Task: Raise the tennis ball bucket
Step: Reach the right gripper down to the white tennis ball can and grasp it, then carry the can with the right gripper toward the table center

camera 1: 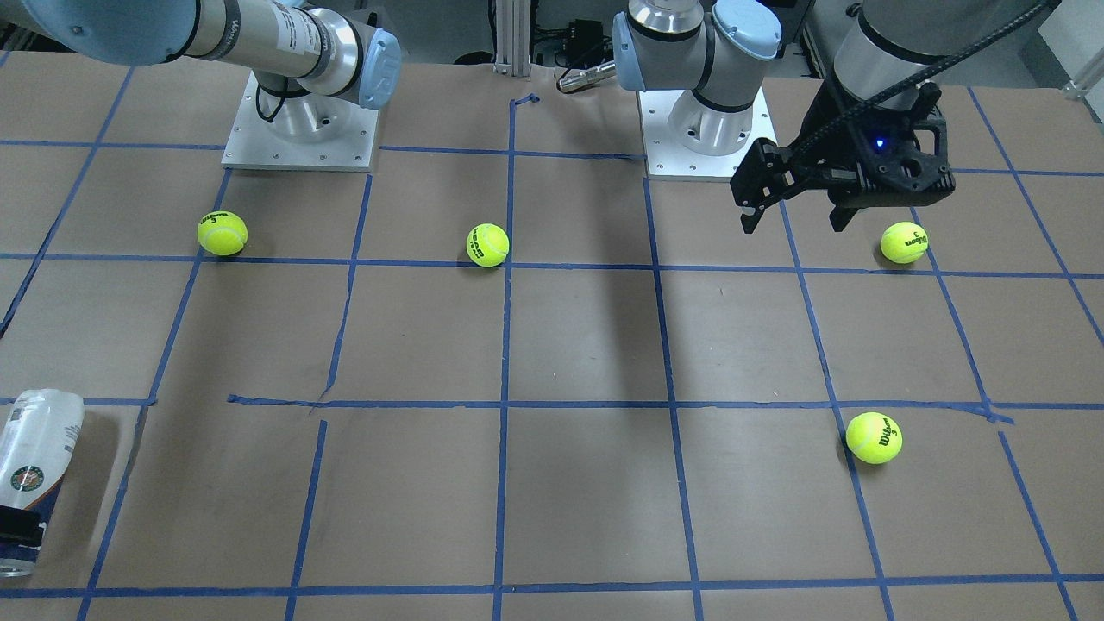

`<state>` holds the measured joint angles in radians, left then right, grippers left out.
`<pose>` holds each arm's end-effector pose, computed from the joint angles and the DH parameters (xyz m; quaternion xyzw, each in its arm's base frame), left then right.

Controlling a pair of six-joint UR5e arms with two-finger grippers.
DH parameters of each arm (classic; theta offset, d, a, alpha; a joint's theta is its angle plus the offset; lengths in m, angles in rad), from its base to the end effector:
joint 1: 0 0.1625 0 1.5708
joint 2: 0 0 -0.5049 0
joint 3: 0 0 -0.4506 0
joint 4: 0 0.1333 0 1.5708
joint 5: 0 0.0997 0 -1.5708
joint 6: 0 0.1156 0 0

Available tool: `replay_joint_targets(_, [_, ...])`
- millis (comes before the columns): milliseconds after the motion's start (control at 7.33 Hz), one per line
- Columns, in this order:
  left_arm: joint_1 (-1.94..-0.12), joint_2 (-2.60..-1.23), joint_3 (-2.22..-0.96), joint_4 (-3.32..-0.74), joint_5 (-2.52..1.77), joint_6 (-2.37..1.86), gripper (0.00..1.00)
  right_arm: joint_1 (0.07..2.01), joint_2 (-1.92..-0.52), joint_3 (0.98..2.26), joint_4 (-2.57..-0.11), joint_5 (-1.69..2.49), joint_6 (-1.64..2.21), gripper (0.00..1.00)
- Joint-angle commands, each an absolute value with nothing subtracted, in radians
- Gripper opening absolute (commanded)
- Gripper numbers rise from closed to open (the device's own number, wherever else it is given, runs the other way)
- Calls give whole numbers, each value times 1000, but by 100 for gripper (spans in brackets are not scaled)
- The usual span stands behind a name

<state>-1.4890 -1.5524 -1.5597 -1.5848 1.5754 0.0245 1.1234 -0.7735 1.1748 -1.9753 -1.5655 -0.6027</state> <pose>-0.0880 -0.5516 0.5666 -0.0287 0.9996 -0.0076 0.0027 -0.2583 -0.8478 0.2240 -0.0776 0.9970 -0.0027 0.0015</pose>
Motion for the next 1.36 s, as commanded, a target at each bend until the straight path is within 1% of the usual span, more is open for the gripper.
replay_joint_targets(0, [-1486, -1552, -1555, -1585, 1575, 25, 100, 1092, -756, 1174, -1976, -1489, -623, 95])
replay_joint_targets(136, [-1486, -1552, -1555, -1583, 1575, 25, 100, 1092, -756, 1173, -1974, -1474, -629, 84])
replay_joint_targets(273, [-1486, -1552, -1554, -1583, 1575, 25, 100, 1092, -764, 1170, -1973, -1471, -621, 69])
replay_joint_targets(409, [-1485, -1552, -1552, -1579, 1575, 25, 100, 1095, -779, 1169, -1971, -1470, -612, 56])
replay_joint_targets(545, [-1485, -1552, -1552, -1572, 1575, 25, 100, 1107, -819, 1170, -1961, -1470, -612, 34])
replay_joint_targets(818, [-1485, -1552, -1552, -1572, 1575, 25, 100, 1223, -918, 1183, -1921, -1486, -627, 34])
replay_joint_targets(955, [-1483, -1552, -1551, -1569, 1575, 25, 100, 1311, -977, 1218, -1907, -1483, -629, 36])
replay_joint_targets(1227, [-1451, -1549, -1542, -1569, 1574, 26, 100, 1547, -1043, 1271, -1905, -1486, -632, 36])
